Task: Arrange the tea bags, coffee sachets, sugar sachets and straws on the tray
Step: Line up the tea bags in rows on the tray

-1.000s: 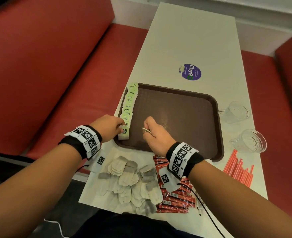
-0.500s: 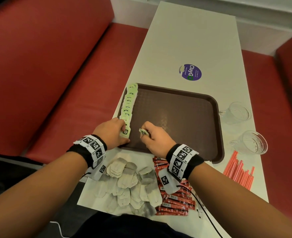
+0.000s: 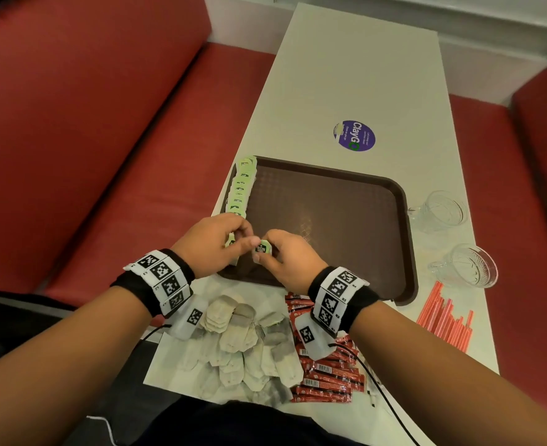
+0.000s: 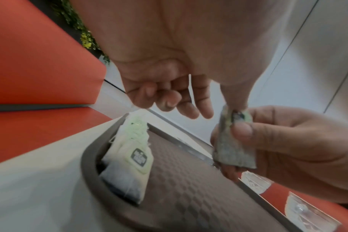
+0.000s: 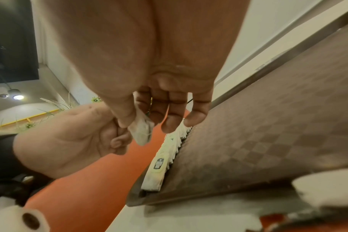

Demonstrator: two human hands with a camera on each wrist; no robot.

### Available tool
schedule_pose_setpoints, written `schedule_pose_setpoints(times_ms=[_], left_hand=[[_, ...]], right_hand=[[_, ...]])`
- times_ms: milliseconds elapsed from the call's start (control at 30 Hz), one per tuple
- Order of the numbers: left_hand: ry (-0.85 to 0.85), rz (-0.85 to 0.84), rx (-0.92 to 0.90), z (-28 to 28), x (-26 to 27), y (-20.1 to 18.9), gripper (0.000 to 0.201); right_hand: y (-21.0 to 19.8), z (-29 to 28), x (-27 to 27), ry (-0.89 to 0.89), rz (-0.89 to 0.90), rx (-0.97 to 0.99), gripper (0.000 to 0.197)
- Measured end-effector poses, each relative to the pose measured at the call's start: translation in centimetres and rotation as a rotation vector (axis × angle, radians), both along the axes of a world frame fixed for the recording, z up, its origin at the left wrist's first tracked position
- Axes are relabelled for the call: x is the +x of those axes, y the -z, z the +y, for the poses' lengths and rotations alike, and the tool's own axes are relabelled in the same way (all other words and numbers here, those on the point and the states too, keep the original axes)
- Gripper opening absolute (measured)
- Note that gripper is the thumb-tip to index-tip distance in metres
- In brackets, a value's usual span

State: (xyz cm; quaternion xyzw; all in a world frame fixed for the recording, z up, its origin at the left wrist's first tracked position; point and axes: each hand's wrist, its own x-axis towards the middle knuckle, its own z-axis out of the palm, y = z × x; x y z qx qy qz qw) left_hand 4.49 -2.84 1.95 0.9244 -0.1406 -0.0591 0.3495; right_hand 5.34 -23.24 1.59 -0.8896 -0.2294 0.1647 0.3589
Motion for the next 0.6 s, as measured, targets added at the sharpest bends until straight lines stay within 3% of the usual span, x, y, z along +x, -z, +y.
schedule_pose_setpoints(times_ms=[133, 267, 367, 500, 600], left_hand=[[0.072, -0.096, 0.014, -0.3, 0.0, -0.7, 0.009], [-0.033, -0.075, -0.066, 0.4, 0.2, -0.8, 0.006], [-0.163, 0.008, -0.085, 1.1, 0.4, -0.2, 0.006], [-0.181, 0.185, 0.15, 2.2, 0.8, 1.5, 0.01], [-0.168, 0.228, 0.283, 2.4, 0.5, 3.1, 0.016]], right_hand=[[0.1, 0.4, 0.1, 0.017, 0.006, -0.001, 0.022], [0.2, 0.4, 0.1, 0.065, -0.026, -0.018, 0.014], [0.1, 0.2, -0.2, 0.079, 0.051, -0.002, 0.012], [-0.2, -0.9, -1.2, -0.098, 0.177, -0.127, 0.02], [-0.4, -2.1, -2.0, -0.275, 0.229, -0.236, 0.03]])
